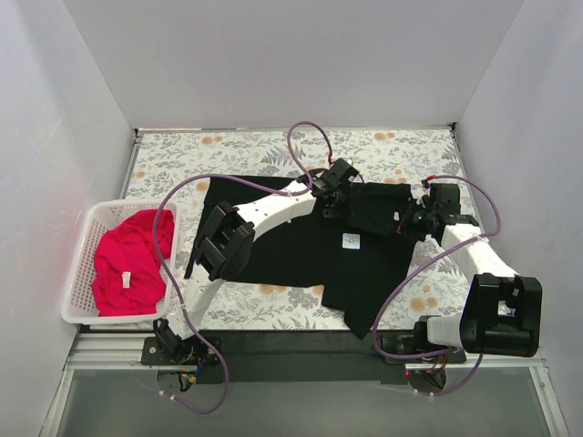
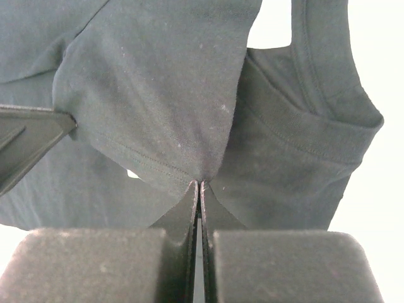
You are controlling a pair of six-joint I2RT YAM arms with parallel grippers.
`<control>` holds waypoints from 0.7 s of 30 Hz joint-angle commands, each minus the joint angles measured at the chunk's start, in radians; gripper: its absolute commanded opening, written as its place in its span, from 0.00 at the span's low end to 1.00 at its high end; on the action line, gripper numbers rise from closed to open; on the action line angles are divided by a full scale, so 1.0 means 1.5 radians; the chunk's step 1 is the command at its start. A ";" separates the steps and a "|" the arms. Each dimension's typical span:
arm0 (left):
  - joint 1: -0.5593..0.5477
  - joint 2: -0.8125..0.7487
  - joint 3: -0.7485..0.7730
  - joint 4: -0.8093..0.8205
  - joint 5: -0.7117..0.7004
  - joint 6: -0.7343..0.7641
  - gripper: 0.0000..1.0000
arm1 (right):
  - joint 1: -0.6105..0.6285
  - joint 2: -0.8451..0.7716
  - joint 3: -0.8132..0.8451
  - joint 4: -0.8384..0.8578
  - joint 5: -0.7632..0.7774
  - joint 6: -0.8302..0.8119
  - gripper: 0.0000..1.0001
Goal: Fold and stack the t-shirts
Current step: Fold the tshirt
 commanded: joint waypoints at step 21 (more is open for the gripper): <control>0.017 -0.005 -0.001 -0.063 0.035 0.045 0.00 | 0.015 0.029 -0.048 -0.021 0.008 0.010 0.08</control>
